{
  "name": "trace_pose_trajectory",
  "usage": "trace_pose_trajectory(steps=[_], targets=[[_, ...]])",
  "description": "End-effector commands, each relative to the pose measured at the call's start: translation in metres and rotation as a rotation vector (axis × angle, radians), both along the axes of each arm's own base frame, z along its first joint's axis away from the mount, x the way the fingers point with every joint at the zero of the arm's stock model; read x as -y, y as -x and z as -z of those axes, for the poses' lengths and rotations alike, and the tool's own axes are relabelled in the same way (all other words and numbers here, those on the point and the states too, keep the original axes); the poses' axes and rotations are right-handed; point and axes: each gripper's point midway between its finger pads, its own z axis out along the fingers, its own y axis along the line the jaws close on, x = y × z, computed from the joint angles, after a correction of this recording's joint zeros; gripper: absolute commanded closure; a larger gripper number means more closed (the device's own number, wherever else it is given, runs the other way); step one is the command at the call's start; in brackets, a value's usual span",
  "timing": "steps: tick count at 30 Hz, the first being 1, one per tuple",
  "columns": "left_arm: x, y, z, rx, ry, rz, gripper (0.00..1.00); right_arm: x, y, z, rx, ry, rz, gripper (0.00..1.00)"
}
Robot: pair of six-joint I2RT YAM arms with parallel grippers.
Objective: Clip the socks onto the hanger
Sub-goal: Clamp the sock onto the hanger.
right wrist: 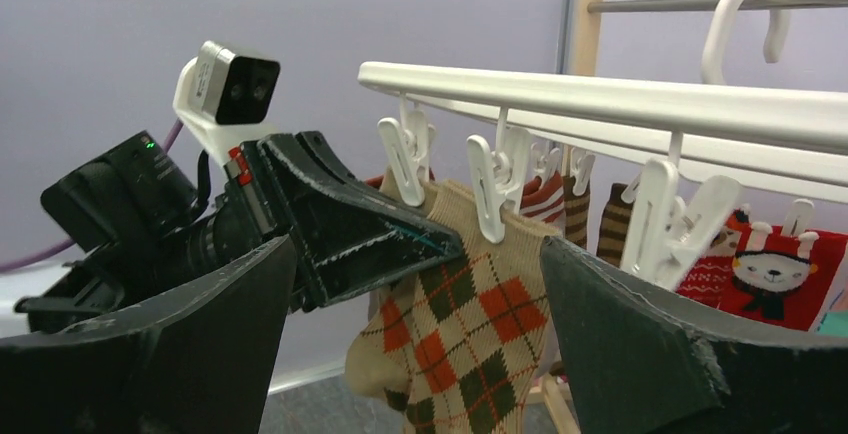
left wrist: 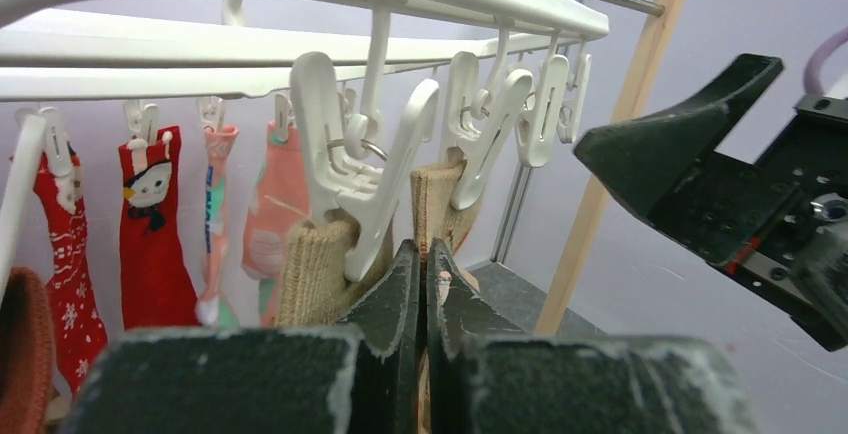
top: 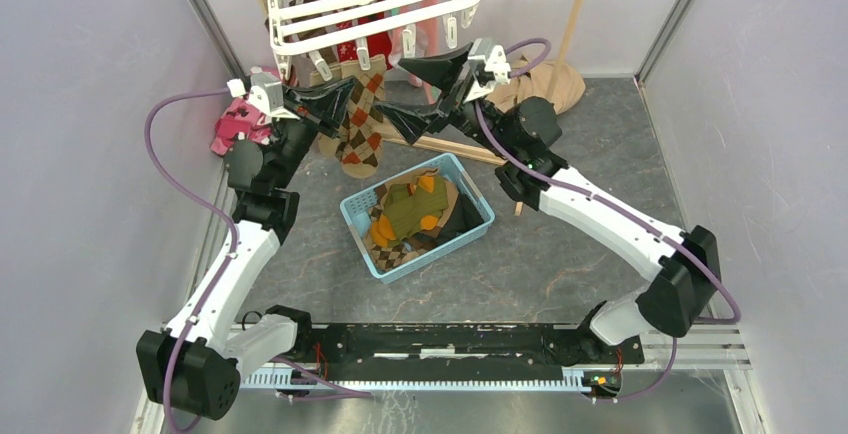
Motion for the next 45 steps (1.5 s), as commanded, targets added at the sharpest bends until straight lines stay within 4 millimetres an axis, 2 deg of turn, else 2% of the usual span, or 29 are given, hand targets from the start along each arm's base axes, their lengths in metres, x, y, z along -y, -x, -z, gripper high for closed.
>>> trace_pose_trajectory(steps=[1, 7, 13, 15, 17, 22, 25, 28, 32, 35, 38, 42, 45], targets=[[-0.010, 0.010, -0.026, 0.055, 0.014, -0.040, 0.98, 0.019, 0.024, -0.012, 0.061, 0.023, 0.010, 0.02], [-0.018, 0.010, -0.026, 0.029, 0.024, -0.082, 0.98, 0.033, 0.040, 0.007, 0.065, 0.105, 0.020, 0.02], [-0.029, 0.011, -0.025, -0.015, 0.042, -0.135, 0.92, 0.055, 0.048, 0.047, 0.020, 0.214, 0.082, 0.02], [-0.034, 0.011, -0.023, -0.034, 0.053, -0.164, 0.80, 0.062, 0.049, 0.063, -0.003, 0.252, 0.107, 0.02], [-0.042, 0.013, -0.022, -0.061, 0.065, -0.199, 0.64, 0.070, 0.050, 0.082, -0.024, 0.292, 0.136, 0.02], [-0.053, 0.030, -0.023, -0.104, 0.070, -0.235, 0.35, 0.089, 0.053, 0.112, -0.048, 0.365, 0.193, 0.02], [-0.056, 0.043, -0.021, -0.139, 0.059, -0.241, 0.29, 0.095, 0.052, 0.125, -0.063, 0.400, 0.220, 0.02], [-0.062, 0.059, -0.015, -0.189, 0.048, -0.249, 0.17, 0.101, 0.051, 0.136, -0.082, 0.427, 0.241, 0.02], [-0.065, 0.085, 0.006, -0.289, 0.029, -0.234, 0.01, 0.106, 0.048, 0.155, -0.141, 0.468, 0.267, 0.02], [-0.053, 0.104, 0.026, -0.354, 0.031, -0.142, 0.00, 0.114, 0.036, 0.178, -0.265, 0.485, 0.335, 0.02], [-0.036, 0.117, 0.056, -0.437, 0.048, -0.022, 0.00, 0.119, 0.027, 0.204, -0.390, 0.535, 0.387, 0.02], [-0.017, 0.122, 0.103, -0.578, 0.113, 0.104, 0.00, 0.116, 0.026, 0.230, -0.472, 0.582, 0.378, 0.02], [-0.016, 0.118, 0.139, -0.672, 0.168, 0.100, 0.05, 0.111, 0.025, 0.251, -0.521, 0.604, 0.360, 0.02]])
